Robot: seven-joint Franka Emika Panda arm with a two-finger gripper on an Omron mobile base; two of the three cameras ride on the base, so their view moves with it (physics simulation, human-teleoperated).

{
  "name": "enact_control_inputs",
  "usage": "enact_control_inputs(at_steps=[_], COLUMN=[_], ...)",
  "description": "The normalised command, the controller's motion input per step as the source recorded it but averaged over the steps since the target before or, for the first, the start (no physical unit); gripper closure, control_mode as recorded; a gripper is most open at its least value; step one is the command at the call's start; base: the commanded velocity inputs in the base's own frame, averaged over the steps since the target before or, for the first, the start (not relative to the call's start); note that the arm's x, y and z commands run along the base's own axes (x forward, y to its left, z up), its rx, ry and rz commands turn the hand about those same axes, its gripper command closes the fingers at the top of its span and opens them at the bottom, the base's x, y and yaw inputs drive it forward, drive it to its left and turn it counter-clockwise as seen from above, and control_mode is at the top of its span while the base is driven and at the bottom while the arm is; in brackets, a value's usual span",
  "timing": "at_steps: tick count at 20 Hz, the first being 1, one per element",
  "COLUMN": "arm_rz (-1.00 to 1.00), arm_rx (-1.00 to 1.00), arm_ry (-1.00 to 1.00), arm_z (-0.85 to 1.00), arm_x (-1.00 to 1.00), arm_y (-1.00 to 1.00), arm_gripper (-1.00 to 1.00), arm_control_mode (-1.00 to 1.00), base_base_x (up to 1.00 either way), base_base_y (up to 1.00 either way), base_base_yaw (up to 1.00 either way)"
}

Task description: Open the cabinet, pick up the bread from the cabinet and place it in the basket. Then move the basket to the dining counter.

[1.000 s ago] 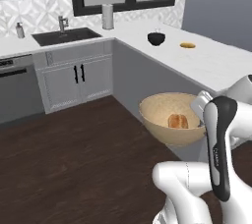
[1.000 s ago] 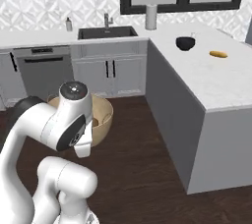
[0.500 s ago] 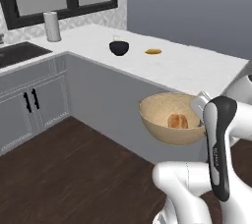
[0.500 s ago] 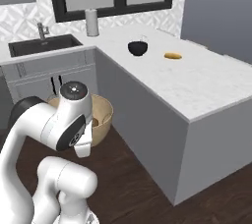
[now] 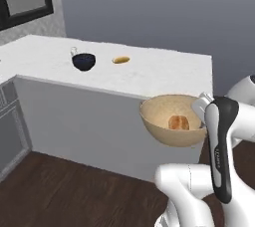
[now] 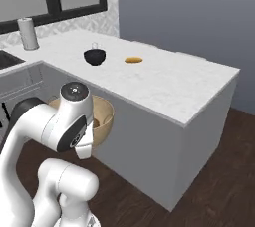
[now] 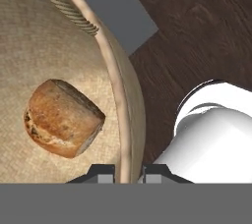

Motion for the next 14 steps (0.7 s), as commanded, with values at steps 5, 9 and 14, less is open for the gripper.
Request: enact_control_inputs(at_steps=[5, 9, 14], arm_rz=[0.0, 0.0, 0.0], arm_rx=[0.0, 0.0, 0.0], arm_ry=[0.0, 0.0, 0.0], arm_z=[0.0, 0.0, 0.0], arm_x=[0.0, 0.0, 0.0], arm_y=[0.0, 0.0, 0.0], arm_gripper=[1.0, 1.0, 1.0], arm_control_mode=[1.0, 1.0, 1.0], base_base_x=[0.4, 0.19, 0.23], base_base_y=[0.62, 0.83, 0.7], base_base_yaw=[-0.71, -0.6, -0.19])
